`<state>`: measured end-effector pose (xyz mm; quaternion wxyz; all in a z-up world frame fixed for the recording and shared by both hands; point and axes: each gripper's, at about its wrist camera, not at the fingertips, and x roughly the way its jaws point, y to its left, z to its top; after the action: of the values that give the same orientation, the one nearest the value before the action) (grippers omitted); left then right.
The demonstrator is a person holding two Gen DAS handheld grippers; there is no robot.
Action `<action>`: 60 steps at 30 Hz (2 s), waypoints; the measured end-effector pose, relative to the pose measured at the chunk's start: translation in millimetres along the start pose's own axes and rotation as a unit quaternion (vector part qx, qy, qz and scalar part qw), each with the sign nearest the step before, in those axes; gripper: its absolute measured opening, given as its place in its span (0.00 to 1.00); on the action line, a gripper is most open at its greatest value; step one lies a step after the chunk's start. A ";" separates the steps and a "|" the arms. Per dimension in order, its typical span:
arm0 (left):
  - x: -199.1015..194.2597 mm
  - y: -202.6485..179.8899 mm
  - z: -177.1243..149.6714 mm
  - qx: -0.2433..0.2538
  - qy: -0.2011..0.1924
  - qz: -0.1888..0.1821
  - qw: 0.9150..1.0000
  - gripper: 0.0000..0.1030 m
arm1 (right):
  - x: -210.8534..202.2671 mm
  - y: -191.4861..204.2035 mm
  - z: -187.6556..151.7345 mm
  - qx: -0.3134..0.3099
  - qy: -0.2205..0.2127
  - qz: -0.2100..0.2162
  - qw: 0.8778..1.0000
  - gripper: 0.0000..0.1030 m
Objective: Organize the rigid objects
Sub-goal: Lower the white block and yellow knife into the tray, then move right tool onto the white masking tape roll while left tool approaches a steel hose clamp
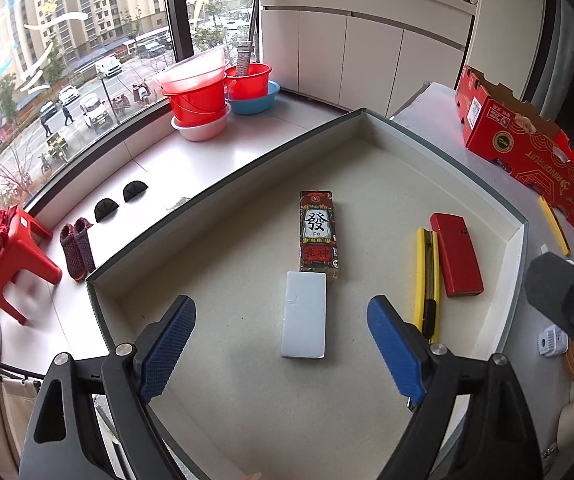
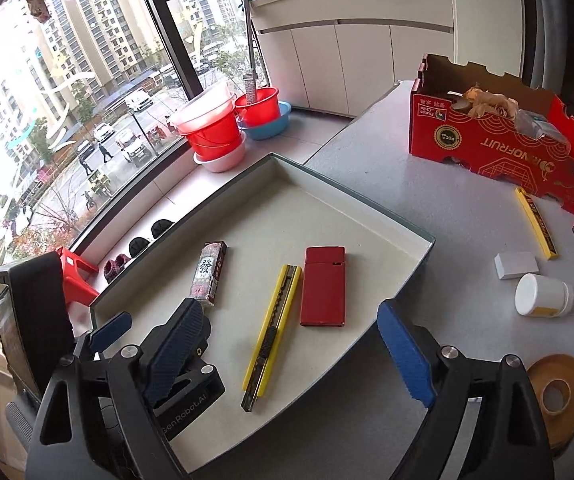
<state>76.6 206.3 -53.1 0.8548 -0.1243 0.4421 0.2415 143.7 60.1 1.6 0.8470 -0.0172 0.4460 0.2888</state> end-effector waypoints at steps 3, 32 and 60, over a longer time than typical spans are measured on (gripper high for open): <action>-9.8 -1.9 -6.0 0.007 -0.010 -0.016 1.000 0.88 | -28.0 -21.4 -15.7 0.024 -0.013 -0.012 1.000 0.88; -114.3 -181.6 -165.6 0.343 -0.064 -0.149 0.925 1.00 | -149.4 -193.6 -221.3 0.231 -0.006 -0.214 0.949 0.99; -66.6 -142.7 -139.1 0.204 -0.038 -0.156 0.966 1.00 | -78.1 -136.1 -142.0 0.117 0.004 -0.140 0.983 0.99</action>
<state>21.6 5.1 -79.3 0.9055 -0.0050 0.4241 0.0144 72.6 -130.9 -55.1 0.8734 0.0182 0.4735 0.1129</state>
